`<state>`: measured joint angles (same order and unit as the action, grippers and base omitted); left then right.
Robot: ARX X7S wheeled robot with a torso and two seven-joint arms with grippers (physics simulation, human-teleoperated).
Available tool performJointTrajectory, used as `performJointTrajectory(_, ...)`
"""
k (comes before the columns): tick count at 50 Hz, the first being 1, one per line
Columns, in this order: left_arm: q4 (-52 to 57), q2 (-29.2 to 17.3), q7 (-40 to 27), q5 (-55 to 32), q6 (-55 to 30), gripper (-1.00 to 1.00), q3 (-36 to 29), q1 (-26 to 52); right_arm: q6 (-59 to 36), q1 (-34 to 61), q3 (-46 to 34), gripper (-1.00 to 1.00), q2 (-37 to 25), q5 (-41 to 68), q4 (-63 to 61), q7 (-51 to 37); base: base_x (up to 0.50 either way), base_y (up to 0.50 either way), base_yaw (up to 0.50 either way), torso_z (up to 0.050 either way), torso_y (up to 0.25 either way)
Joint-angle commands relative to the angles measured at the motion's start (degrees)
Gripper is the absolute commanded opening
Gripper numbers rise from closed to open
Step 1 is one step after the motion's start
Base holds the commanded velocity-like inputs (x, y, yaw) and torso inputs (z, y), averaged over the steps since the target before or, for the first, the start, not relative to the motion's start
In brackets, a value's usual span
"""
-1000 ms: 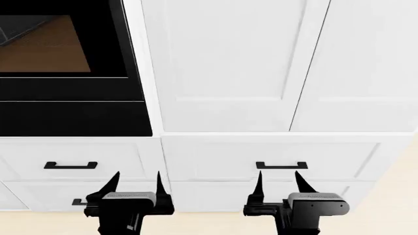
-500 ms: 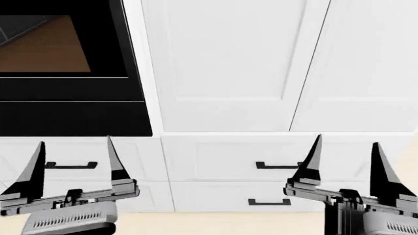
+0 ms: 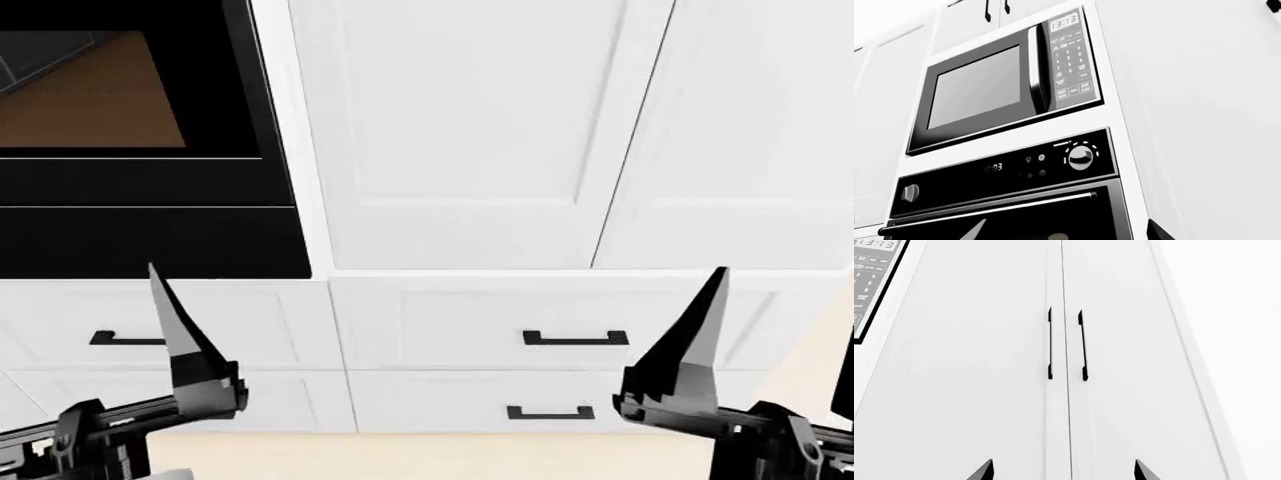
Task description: Open the oven door
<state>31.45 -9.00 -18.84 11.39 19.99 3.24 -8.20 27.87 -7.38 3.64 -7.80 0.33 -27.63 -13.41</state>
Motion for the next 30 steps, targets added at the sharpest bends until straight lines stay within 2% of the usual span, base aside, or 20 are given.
performJointTrajectory(1, 1.16, -0.64, -1.19, 1.24, 1.74, 1.0, -0.28, -0.79, 1.61, -2.55, -1.85, 1.0, -0.94, -1.25, -3.23, 0.37, 0.0, 0.0, 0.0, 0.0, 0.0)
performJointTrajectory(11, 1.72, -1.13, -1.47, 1.93, 2.26, 1.0, -1.16, -0.8, 3.71, -6.01, -4.79, 1.0, -2.3, -1.48, -6.29, 1.88, 0.0, 0.0, 0.0, 0.0, 0.0)
performJointTrajectory(30, 1.28, -2.02, -2.35, 1.74, 2.46, 1.0, -1.78, -1.12, 1.47, -5.48, -5.08, 1.0, -3.21, -1.75, -6.07, 1.06, 0.0, 0.0, 0.0, 0.0, 0.0)
